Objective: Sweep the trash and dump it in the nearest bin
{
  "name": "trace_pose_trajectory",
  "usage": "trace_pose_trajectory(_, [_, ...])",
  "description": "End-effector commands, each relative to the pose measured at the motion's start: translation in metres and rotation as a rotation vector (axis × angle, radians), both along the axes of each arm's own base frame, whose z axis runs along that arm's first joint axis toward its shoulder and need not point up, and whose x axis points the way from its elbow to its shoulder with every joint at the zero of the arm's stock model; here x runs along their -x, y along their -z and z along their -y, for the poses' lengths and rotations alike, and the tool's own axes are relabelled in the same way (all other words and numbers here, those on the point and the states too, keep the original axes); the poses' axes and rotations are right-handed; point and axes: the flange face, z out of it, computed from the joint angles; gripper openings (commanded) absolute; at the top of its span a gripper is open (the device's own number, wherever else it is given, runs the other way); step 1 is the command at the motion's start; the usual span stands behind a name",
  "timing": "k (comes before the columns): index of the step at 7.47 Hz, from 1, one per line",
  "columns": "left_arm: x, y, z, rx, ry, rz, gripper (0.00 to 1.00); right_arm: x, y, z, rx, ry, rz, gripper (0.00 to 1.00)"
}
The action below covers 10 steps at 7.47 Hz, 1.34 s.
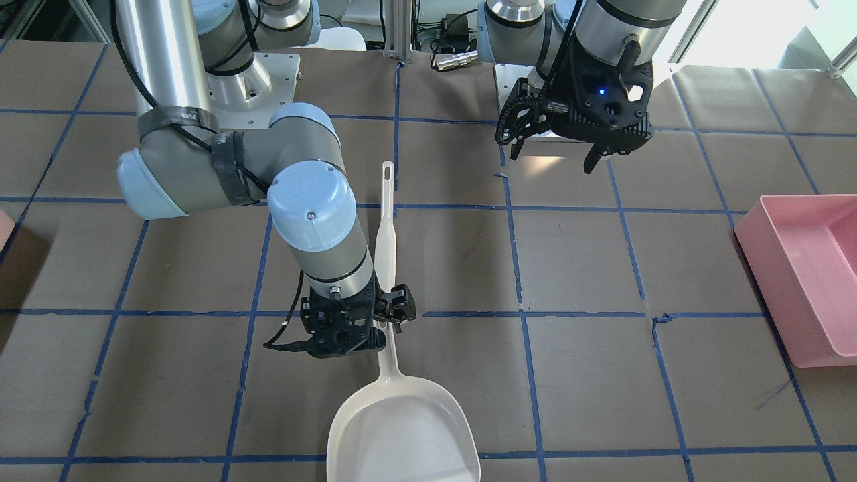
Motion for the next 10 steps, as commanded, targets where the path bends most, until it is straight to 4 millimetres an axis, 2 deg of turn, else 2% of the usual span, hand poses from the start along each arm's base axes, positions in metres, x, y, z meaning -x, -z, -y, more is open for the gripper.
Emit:
trace_pose_trajectory(1, [0.000, -0.001, -0.001, 0.000, 0.002, 0.000, 1.00, 0.081, -0.091, -0.018, 0.000, 0.111, -0.042, 1.00])
trace_pose_trajectory(2, [0.000, -0.001, -0.001, 0.000, 0.002, 0.000, 1.00, 0.130, -0.137, -0.035, 0.013, 0.152, -0.049, 1.00])
trace_pose_trajectory(3, [0.000, -0.001, -0.001, 0.000, 0.002, 0.000, 1.00, 0.180, -0.173, -0.055, 0.007, 0.170, -0.055, 1.00])
trace_pose_trajectory(4, [0.000, -0.001, -0.001, 0.000, 0.002, 0.000, 1.00, 0.220, -0.193, -0.071, -0.015, 0.211, -0.057, 1.00])
trace_pose_trajectory(5, [0.000, 0.000, -0.001, -0.001, 0.002, 0.000, 1.00, 0.225, -0.203, -0.090, -0.039, 0.215, -0.057, 1.00])
trace_pose_trajectory(6, [0.000, 0.004, -0.002, -0.008, 0.002, -0.001, 1.00, 0.223, -0.203, -0.106, -0.047, 0.213, -0.056, 1.00])
trace_pose_trajectory(7, [0.000, 0.006, -0.003, -0.011, 0.000, -0.002, 1.00, 0.218, -0.196, -0.119, -0.062, 0.218, -0.060, 1.00])
trace_pose_trajectory(8, [0.000, 0.004, -0.004, -0.008, 0.002, -0.004, 1.00, 0.213, -0.178, -0.129, -0.098, 0.211, -0.062, 1.00])
trace_pose_trajectory(9, [0.000, 0.004, -0.005, -0.008, 0.002, -0.004, 1.00, 0.204, -0.161, -0.129, -0.116, 0.205, -0.048, 1.00])
trace_pose_trajectory(10, [0.000, 0.004, -0.005, -0.008, 0.002, -0.002, 1.00, 0.186, -0.157, -0.132, -0.124, 0.197, -0.051, 1.00])
